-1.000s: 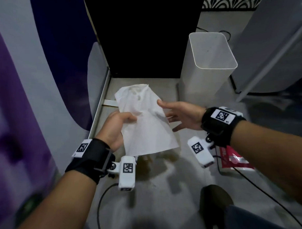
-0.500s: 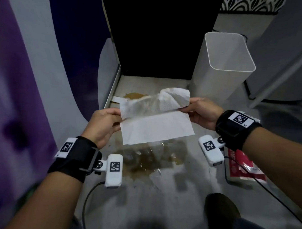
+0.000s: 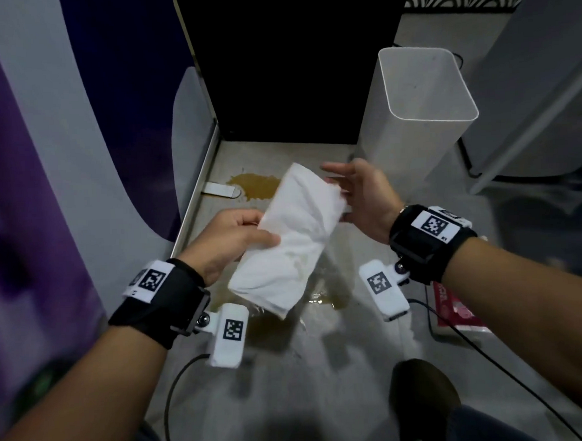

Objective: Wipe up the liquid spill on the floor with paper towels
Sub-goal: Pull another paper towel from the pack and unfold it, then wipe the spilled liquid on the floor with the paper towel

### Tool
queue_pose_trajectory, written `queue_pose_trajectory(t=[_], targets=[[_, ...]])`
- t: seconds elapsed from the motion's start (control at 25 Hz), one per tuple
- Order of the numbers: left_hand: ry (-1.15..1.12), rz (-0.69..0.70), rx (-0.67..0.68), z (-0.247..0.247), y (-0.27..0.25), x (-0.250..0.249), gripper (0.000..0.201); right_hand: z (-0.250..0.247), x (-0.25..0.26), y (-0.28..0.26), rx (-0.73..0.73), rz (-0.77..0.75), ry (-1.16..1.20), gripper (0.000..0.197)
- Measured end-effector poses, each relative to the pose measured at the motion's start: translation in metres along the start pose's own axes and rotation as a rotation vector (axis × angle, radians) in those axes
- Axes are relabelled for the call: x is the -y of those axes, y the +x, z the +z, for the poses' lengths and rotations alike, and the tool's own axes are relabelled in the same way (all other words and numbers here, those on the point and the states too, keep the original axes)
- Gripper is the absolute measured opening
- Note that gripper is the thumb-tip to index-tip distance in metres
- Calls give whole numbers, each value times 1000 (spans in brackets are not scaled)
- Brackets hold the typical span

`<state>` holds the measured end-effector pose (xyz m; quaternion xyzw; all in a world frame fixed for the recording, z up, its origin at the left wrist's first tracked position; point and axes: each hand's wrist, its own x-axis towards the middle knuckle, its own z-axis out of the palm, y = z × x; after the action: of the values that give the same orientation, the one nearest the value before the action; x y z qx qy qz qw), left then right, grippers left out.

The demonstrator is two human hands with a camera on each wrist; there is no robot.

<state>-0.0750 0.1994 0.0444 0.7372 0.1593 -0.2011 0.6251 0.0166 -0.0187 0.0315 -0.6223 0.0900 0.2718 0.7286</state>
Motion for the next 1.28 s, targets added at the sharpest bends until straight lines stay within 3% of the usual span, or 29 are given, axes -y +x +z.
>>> queue_pose_trajectory(t=[0.08,0.12,0.2,0.32,0.48,0.6,0.68,0.76,0.84,0.92,1.0,1.08,1.12,1.2,1.28], targets=[[-119,17,-96,-3,3,2,27,0,-4,-5,81,140,26,68],[-150,22,-110,-2,3,2,27,3,-8,-11,170,187,-25,61],[-173,22,-122,-1,4,2,23,15,-14,-18,245,167,-89,29],[-217,36,-151,2,7,3,21,22,-18,-12,100,26,-76,22],[-357,58,-118,2,5,-1,28,21,-16,-12,53,30,-29,18],[-420,58,-101,1,3,-2,27,14,-16,-9,91,117,136,38],[-397,88,-142,2,2,-2,12,12,-17,-8,148,227,156,62],[-278,139,-218,6,5,0,20,14,-23,-11,291,280,1,62],[-189,172,-237,10,10,4,39,15,-29,-8,282,267,-72,45],[-114,161,-202,7,21,10,48,8,-34,4,111,200,-189,32],[65,102,-194,-5,38,15,34,-11,-36,16,-158,43,-622,13],[315,98,-221,-24,57,27,20,-41,-52,29,-337,-116,-1188,25],[464,103,-227,-34,62,36,17,-54,-66,32,-358,-152,-1330,26],[791,40,-153,-51,67,73,19,-75,-114,36,-296,-100,-1406,35],[1072,-161,5,-65,66,116,32,-83,-170,31,-147,15,-1366,54]])
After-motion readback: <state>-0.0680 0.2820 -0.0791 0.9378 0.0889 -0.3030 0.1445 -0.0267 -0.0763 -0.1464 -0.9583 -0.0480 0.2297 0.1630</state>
